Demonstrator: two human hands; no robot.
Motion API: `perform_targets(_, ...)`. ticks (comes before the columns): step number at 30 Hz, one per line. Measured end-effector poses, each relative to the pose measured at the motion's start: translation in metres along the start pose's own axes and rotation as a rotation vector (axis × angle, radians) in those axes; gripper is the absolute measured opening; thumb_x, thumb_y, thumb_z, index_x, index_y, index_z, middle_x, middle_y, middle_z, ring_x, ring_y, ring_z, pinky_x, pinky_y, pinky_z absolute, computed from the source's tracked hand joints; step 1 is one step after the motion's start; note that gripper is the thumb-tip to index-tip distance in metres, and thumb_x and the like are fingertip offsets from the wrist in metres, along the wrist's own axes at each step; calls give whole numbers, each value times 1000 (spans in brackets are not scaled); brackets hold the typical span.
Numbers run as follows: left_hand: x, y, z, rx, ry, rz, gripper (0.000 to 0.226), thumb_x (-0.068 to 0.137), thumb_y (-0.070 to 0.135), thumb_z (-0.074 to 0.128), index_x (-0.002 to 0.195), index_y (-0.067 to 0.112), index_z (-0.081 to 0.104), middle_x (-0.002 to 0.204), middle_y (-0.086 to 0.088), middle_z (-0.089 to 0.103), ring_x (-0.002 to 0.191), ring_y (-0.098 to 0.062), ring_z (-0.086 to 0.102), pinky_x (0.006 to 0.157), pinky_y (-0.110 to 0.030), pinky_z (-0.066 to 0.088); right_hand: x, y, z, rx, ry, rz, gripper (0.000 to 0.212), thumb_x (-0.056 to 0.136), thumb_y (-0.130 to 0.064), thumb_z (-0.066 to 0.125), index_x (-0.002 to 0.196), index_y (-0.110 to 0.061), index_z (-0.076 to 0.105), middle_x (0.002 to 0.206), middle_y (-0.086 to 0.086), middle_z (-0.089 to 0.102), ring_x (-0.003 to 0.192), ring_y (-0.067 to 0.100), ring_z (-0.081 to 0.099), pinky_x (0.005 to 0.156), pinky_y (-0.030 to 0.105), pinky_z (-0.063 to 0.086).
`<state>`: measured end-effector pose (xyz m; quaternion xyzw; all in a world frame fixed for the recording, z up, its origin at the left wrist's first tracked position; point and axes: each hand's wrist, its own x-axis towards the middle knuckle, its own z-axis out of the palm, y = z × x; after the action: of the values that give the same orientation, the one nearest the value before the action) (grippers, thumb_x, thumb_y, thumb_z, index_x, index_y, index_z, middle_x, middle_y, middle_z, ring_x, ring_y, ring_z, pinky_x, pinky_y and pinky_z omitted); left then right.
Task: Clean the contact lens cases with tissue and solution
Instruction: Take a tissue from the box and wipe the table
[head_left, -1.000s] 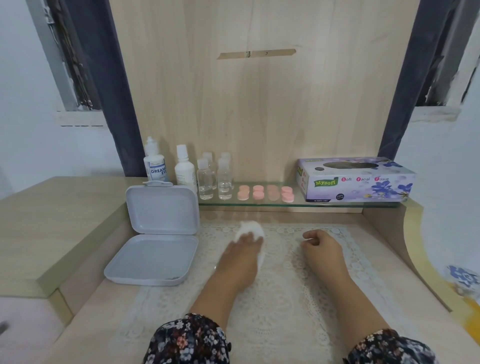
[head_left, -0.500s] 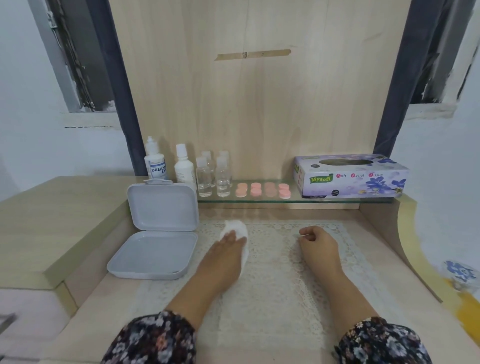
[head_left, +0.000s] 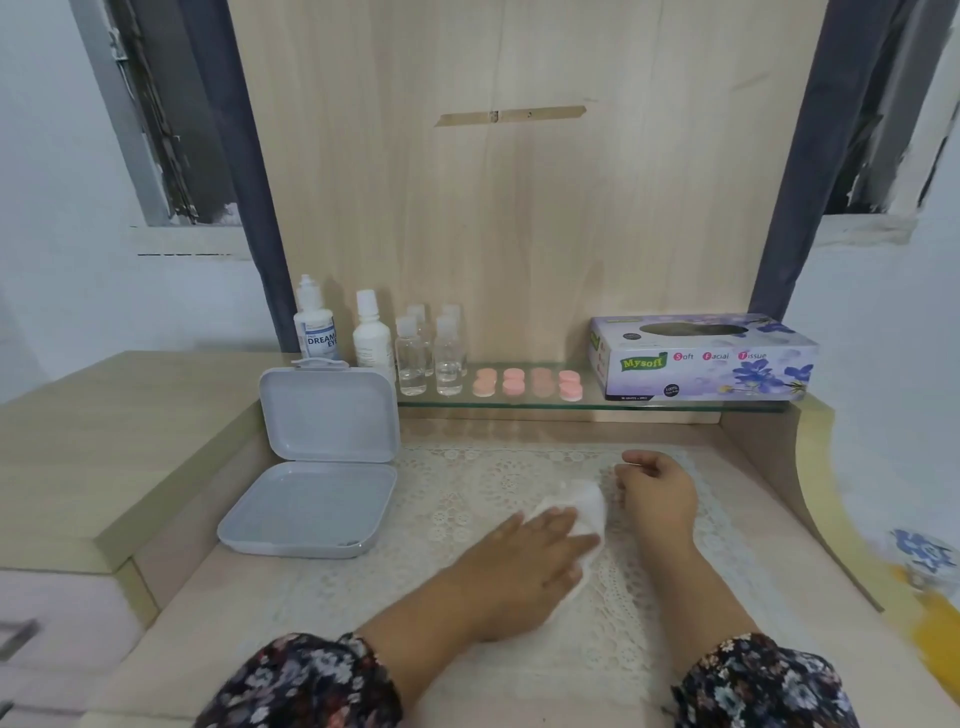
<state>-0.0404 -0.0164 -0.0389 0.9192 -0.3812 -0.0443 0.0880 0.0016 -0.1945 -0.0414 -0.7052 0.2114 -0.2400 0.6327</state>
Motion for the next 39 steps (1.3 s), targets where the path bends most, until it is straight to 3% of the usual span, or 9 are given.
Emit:
perform_targets(4,-10,-30,-6,69,-49,-273,59,101,55,12,153,32,-3,160,-3,-18,147,-14,-17,118,-32,-11,0,1,-2,-13,-10,-5,17,87,-6,58,97,-18,64,89,7,67,68,18,57,58,25,43)
perform_targets(7,1,-60,-11,70,-49,-521,68,97,61,7,153,26,-7,159,-15,-19,147,-25,-16,119,-40,-9,-1,1,-2,-14,-14,-2,17,87,-6,58,96,-18,64,89,7,67,69,18,57,59,25,45)
perform_targets(9,16,-64,-13,53,-50,-594,73,94,66,5,153,26,-7,159,-17,-18,147,-27,-16,119,-45,-10,0,1,-1,-2,-7,7,16,86,-6,58,96,-18,65,88,9,67,68,20,57,61,27,46)
perform_targets(14,50,-8,-10,71,-80,-406,68,92,67,-3,152,35,-6,160,-6,-15,148,-21,-15,114,-56,-15,-3,0,2,118,31,-6,9,88,-16,58,82,-18,65,83,6,69,74,21,61,74,36,51)
perform_targets(21,15,30,-3,16,-192,-106,53,96,61,-1,147,50,-7,159,10,-19,144,-8,-22,112,-50,-23,-1,-2,-2,344,70,66,14,92,-16,56,80,-15,64,83,9,67,78,22,61,75,32,49)
perform_targets(24,-10,8,-9,33,-213,-155,51,98,58,0,147,49,-10,158,8,-23,143,-7,-25,114,-48,-21,-1,-2,-3,312,45,68,15,92,-17,56,80,-15,63,80,6,66,73,19,60,77,34,50)
perform_targets(29,-13,-44,-21,74,-169,-483,60,100,54,7,151,30,-15,155,-16,-27,144,-25,-25,117,-44,-13,-1,-2,-1,313,39,76,12,93,-16,54,90,-11,65,81,5,65,71,16,59,78,32,50)
perform_targets(32,9,-51,-22,12,-122,-610,68,97,61,4,152,25,-12,156,-18,-24,146,-29,-21,118,-46,-11,-2,-2,0,301,35,69,15,93,-17,53,95,-10,66,82,4,65,75,16,60,81,33,51)
perform_targets(39,50,-13,-15,83,-130,-366,56,98,56,1,151,40,-8,160,1,-18,148,-20,-16,115,-56,-13,-3,-1,-1,264,43,42,15,94,-19,53,88,-14,66,83,4,67,79,19,63,82,34,51)
